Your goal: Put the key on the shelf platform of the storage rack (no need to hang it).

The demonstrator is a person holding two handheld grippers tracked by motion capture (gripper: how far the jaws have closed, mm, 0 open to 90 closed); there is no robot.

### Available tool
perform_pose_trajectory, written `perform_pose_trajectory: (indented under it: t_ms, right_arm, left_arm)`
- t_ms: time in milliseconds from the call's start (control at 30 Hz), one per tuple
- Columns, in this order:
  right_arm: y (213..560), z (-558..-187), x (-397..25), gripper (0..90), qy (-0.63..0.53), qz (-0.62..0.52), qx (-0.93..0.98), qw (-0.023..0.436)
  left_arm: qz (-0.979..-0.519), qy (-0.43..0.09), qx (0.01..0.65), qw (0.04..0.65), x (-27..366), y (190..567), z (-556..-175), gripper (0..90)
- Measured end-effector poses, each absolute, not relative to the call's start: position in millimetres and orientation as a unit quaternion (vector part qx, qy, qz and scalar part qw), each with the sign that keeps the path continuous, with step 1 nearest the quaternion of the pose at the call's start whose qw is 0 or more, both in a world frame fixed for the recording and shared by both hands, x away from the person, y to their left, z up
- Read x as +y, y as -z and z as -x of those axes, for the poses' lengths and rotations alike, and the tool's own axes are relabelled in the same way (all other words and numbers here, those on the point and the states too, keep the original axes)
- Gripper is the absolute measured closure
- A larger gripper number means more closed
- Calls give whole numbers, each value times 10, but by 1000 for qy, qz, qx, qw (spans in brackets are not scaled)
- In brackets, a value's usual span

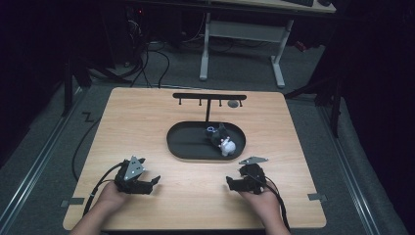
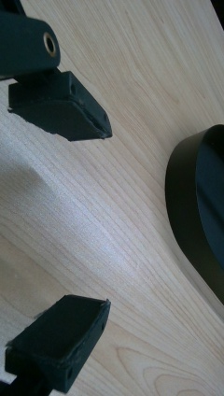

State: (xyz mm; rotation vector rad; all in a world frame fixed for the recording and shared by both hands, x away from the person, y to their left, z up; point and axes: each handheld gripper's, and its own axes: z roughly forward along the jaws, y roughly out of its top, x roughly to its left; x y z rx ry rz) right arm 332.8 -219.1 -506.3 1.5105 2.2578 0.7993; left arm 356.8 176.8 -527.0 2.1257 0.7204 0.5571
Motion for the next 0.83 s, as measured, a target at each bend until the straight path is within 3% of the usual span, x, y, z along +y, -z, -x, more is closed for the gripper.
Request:
perform_pose_trajectory:
  t_ms: [433,833]
  right_arm:
    - [5121,-2853,-2285,184,-342,-518,758,202]
    - [5143,-2784,-2402,165,-373,-532,728,222]
  left_arm:
    - [-842,-221,284,401,1760,5272,-3567,154]
    - [-843,-221,285,400,1757,5270,-3572,154]
